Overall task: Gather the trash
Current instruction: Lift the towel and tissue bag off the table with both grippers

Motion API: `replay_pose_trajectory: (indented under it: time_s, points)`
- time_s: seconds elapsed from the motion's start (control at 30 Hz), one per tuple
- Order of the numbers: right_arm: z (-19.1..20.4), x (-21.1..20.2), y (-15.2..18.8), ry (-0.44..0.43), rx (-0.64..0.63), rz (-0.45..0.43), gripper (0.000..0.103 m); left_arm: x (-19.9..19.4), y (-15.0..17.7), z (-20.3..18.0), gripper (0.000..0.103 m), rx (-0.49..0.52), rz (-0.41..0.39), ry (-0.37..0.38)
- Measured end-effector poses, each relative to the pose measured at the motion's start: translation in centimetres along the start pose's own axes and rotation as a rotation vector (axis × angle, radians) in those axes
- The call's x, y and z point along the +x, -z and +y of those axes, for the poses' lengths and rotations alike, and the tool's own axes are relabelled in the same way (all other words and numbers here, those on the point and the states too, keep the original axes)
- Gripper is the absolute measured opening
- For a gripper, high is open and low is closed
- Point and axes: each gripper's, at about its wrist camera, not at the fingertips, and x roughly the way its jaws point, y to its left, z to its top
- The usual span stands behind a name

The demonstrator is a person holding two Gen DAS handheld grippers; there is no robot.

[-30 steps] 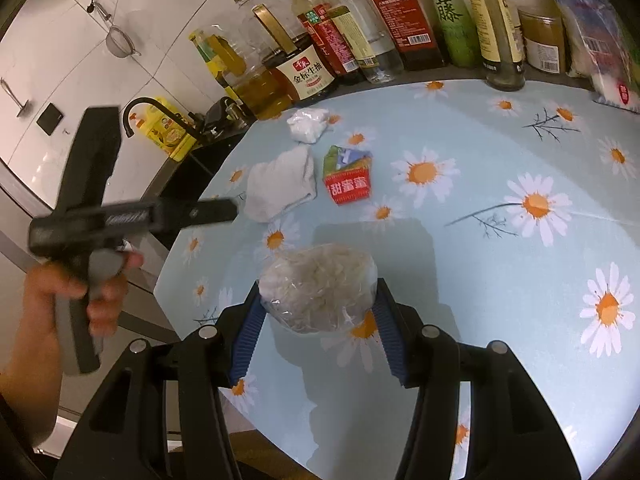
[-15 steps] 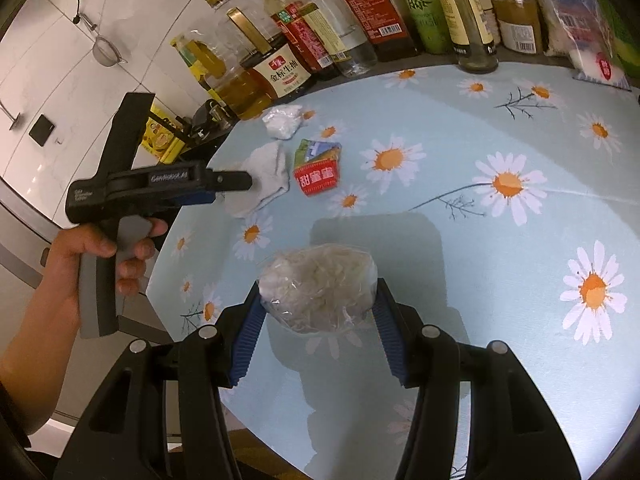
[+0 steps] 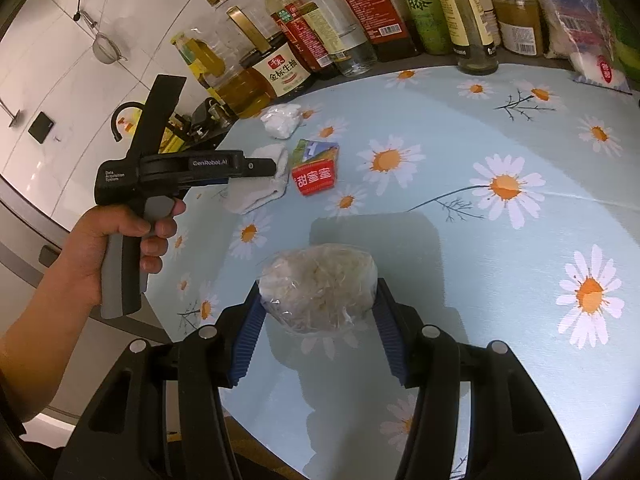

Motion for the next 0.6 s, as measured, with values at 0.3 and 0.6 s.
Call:
replay_pose_trajectory:
  time_s: [0.3, 0.6]
  points:
    - [2.2, -0.6, 0.9, 0.053, 0.036, -0.039, 0.054, -1.4, 0.5, 1.1, 0.031, 0.057, -0.047, 0.071]
    - [7.1, -0.2, 2.5, 0.113, 0.068, -0.065, 0.054, -6.0, 3.9, 4.7, 0.031, 0.089, -0.108, 0.176]
